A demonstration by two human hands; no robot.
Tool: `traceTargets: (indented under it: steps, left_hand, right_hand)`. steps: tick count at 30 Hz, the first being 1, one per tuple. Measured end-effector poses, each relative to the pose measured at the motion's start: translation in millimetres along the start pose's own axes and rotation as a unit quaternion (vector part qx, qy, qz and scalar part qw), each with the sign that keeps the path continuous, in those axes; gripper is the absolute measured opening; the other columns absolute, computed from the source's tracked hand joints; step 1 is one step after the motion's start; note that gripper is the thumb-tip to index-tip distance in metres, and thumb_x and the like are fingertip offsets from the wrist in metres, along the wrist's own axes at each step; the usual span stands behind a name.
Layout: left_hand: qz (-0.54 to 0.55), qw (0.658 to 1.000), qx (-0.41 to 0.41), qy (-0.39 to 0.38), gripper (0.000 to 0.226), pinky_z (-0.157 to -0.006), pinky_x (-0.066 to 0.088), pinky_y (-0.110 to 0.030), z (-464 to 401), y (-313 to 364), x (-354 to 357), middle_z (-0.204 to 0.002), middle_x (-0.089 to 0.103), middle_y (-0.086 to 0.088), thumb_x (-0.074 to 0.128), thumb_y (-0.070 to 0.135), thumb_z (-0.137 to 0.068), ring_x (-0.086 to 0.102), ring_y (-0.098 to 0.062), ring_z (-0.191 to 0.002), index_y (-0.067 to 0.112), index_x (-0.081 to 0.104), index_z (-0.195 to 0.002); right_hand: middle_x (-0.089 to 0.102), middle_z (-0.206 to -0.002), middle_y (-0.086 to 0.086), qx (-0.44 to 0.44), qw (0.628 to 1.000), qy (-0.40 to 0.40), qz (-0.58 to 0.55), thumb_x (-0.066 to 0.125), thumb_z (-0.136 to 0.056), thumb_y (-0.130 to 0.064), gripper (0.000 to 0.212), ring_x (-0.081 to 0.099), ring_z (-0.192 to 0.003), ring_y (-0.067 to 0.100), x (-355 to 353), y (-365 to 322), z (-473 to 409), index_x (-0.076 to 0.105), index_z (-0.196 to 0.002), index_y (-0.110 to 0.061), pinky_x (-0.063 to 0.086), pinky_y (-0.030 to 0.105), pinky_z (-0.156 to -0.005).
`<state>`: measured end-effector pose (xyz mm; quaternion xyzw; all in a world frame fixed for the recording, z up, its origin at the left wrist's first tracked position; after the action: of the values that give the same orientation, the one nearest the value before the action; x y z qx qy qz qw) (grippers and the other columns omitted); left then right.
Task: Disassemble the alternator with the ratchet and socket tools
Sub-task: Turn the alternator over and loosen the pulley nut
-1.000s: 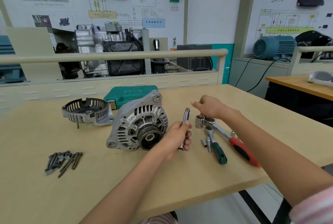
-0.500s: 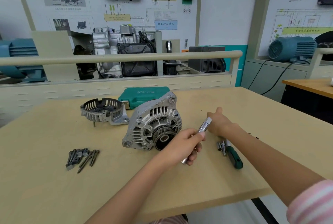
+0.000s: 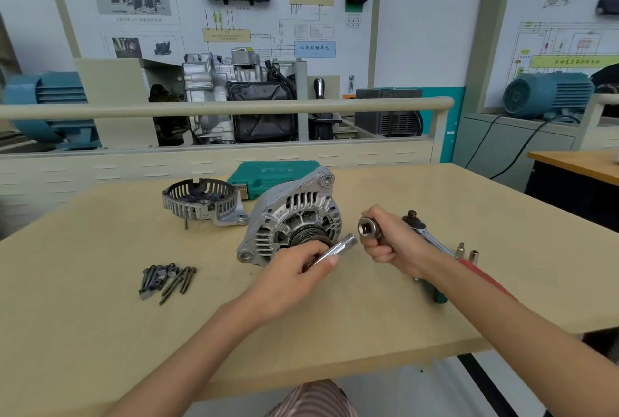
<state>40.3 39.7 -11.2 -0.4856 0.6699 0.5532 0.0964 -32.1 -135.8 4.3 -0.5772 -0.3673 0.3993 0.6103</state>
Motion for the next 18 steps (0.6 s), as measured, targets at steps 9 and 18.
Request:
traceTargets:
  steps: [9, 18]
  left_hand:
    - [-0.088, 0.996, 0.006, 0.021, 0.021, -0.055, 0.033, -0.028, 14, 3, -11, -0.059, 0.047, 0.010, 0.046, 0.039, -0.096, 0.042, -0.004, -0.054, 0.024, 0.056, -0.086]
    - [-0.105, 0.992, -0.038, -0.052, 0.030, -0.055, 0.029, -0.028, 14, 11, -23, -0.060, 0.042, 0.007, 0.044, 0.033, -0.098, 0.036, -0.005, -0.051, 0.014, 0.052, -0.075]
  right_hand:
    - [0.035, -0.048, 0.000, -0.070, 0.996, 0.024, 0.059, 0.036, -0.091, -0.016, 0.028, 0.021, -0.036, 0.009, 38, 3, 14, 0.040, -0.063, -0.015, 0.015, 0.015, -0.037]
    - [0.033, -0.043, -0.007, -0.201, 0.959, 0.137, 0.144, 0.045, -0.083, -0.010, 0.040, 0.026, -0.040, 0.009, 53, 6, 13, 0.036, -0.046, -0.022, 0.022, 0.020, -0.042]
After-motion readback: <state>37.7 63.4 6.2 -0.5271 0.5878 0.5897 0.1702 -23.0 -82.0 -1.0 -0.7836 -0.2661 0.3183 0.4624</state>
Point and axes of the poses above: each hand's wrist, its own z-axis away from the middle knuckle, its own x-axis out of the palm, y = z × x, the point moved 2 cm from there along -z, towards the middle knuckle
